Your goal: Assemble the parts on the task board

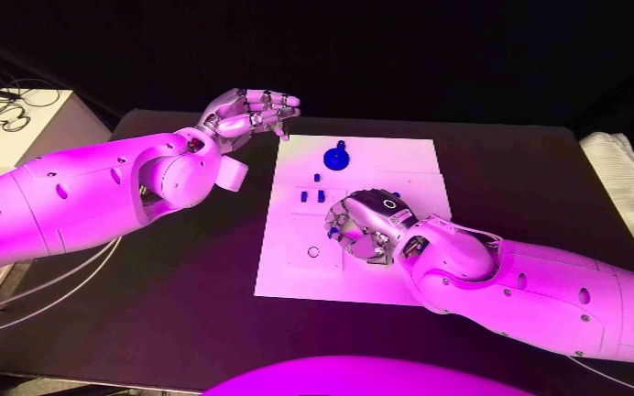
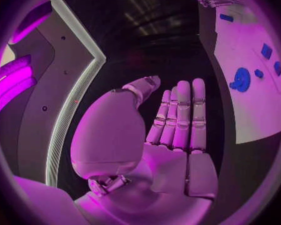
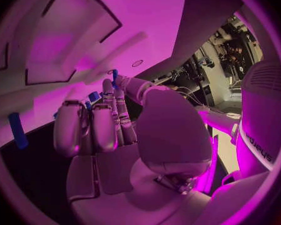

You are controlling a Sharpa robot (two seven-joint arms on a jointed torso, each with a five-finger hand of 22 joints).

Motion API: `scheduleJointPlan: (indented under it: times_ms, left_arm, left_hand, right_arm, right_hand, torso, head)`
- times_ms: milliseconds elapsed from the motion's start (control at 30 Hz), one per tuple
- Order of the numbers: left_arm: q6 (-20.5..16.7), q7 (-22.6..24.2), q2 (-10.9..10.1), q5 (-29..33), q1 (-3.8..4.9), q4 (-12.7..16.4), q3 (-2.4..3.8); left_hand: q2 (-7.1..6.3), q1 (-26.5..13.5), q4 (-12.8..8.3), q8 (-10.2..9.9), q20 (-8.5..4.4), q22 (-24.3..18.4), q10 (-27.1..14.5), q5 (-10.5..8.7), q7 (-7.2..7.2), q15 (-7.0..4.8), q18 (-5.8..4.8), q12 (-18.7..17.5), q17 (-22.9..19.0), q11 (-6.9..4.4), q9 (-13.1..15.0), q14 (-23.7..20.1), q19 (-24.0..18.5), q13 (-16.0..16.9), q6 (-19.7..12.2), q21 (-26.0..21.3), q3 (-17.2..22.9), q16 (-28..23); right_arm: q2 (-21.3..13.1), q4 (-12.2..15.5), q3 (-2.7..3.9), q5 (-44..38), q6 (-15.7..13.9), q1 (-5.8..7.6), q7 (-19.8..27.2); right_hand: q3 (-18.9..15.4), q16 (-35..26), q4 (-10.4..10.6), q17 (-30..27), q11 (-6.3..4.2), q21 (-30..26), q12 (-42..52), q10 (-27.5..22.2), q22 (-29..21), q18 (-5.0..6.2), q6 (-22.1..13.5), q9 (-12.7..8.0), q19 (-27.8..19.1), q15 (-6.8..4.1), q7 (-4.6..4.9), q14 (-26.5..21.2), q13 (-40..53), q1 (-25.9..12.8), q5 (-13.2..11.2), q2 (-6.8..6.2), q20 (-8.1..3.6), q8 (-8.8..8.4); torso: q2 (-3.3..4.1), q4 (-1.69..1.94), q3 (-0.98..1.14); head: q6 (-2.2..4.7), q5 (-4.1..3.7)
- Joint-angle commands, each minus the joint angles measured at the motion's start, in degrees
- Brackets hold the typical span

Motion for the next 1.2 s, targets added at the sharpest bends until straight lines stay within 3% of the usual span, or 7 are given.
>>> scheduleJointPlan:
  times_ms: [33,733,900,1200]
  left_arm:
    - [0.2,0.1,0.1,0.1,0.03,0.2,0.05]
    - [0.6,-0.3,-0.1,0.1,0.03,0.1,0.05]
    - [0.6,-0.4,-0.1,0.1,0.03,0.1,0.05]
    - [0.6,-0.5,-0.1,0.1,0.03,0.2,0.05]
  left_hand:
    - [0.44,0.2,-0.1,-0.3,-0.11,0.0,-0.4,-0.23,0.08,-0.08,0.82,0.2,0.0,-0.12,0.1,-0.3,0.3,0.0,-0.2,-0.4,-0.2,-0.2]
    - [0.44,0.2,-0.1,-0.3,-0.11,0.0,-0.4,-0.23,0.08,-0.08,0.82,0.2,0.0,-0.12,0.1,-0.3,0.3,0.0,-0.2,-0.4,-0.2,-0.2]
    - [0.49,0.2,0.0,-0.4,-0.11,-0.1,-0.4,-0.22,0.09,-0.07,0.82,0.2,-0.1,-0.11,0.1,-0.3,0.4,-0.1,-0.2,-0.5,-0.3,-0.3]
    - [0.49,0.2,0.0,-0.4,-0.11,-0.1,-0.4,-0.22,0.09,-0.07,0.82,0.2,-0.1,-0.11,0.1,-0.3,0.4,-0.1,-0.2,-0.5,-0.3,-0.3]
  right_arm:
    - [0.2,-0.4,-0.07,-2.0,0.6,-0.22,-0.8]
    - [0.7,-0.9,-0.08,-3.4,-1.4,-0.51,-1.8]
    - [0.8,-0.9,-0.08,-3.4,1.6,-0.52,-1.4]
    - [1.8,-1.4,-0.14,-4.7,9.8,-0.52,-1.8]
  right_hand:
    - [0.3,0.3,-0.1,-0.1,-0.96,0.1,0.1,1.5,0.0,-0.84,0.3,0.0,0.3,-0.27,0.02,2.7,0.1,0.6,0.2,0.97,0.03,0.35]
    - [0.5,0.3,-0.3,-0.1,-0.95,0.3,0.0,1.6,0.3,-0.88,0.2,0.2,0.4,-0.26,0.04,2.7,0.1,0.6,0.5,0.93,0.05,0.40]
    - [0.5,0.4,-0.4,-0.1,-0.95,0.3,0.0,1.6,0.3,-0.88,0.2,0.3,0.4,-0.25,0.05,2.8,0.2,0.5,0.6,0.89,0.05,0.43]
    - [0.1,0.2,-0.5,-0.6,-0.85,-0.2,-0.3,1.4,-0.2,-0.73,0.1,0.6,0.0,-0.15,0.10,2.6,0.2,-0.1,0.1,0.45,0.13,0.53]
  torso:
    - [0.00,-0.03,-0.01]
    - [-0.02,0.01,-0.02]
    - [-0.04,-0.04,-0.03]
    - [0.01,0.05,-0.07]
  head:
    - [-0.10,0.06]
    - [-0.45,0.34]
    - [-0.55,0.39]
    - [-0.76,0.33]
